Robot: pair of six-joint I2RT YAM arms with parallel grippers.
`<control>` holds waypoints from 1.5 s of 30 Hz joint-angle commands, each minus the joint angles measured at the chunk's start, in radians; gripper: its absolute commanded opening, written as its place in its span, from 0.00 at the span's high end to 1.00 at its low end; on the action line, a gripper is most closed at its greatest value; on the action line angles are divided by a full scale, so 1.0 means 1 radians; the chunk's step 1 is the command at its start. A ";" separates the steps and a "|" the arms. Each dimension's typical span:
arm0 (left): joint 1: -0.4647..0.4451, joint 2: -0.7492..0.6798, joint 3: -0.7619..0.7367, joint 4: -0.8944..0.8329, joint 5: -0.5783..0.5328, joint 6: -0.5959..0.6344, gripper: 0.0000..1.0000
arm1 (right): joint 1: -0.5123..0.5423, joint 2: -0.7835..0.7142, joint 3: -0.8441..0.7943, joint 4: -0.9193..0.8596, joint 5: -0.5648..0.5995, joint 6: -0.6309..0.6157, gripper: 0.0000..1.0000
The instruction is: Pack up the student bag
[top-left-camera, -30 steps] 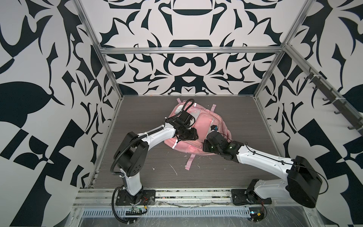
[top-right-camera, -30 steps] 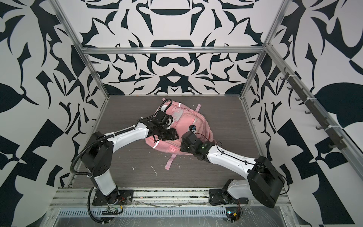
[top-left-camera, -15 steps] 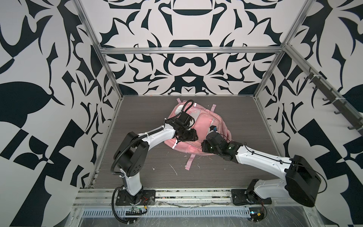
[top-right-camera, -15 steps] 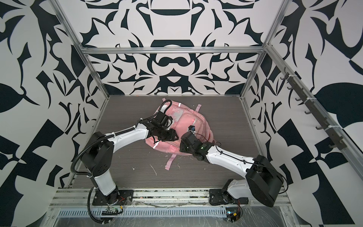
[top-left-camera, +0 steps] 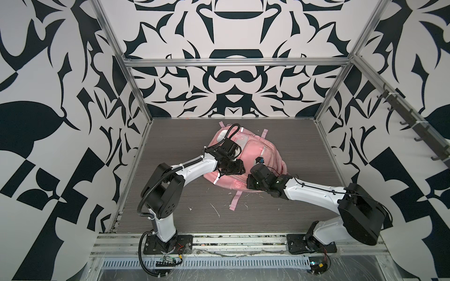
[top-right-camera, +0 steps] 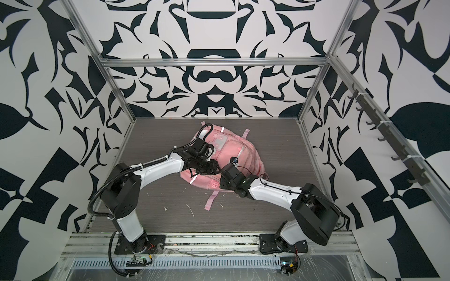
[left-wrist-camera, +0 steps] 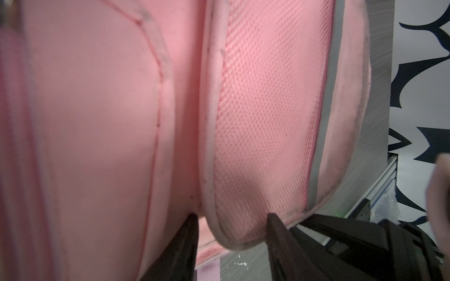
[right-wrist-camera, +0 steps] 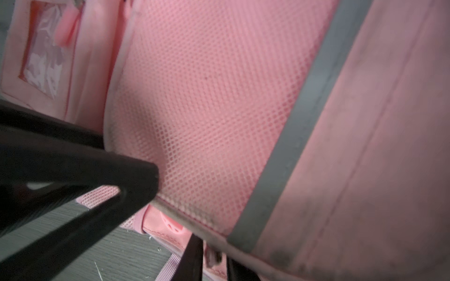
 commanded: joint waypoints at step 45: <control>0.161 -0.082 -0.111 -0.058 -0.045 0.062 1.00 | -0.124 -0.258 -0.082 -0.252 0.037 -0.152 1.00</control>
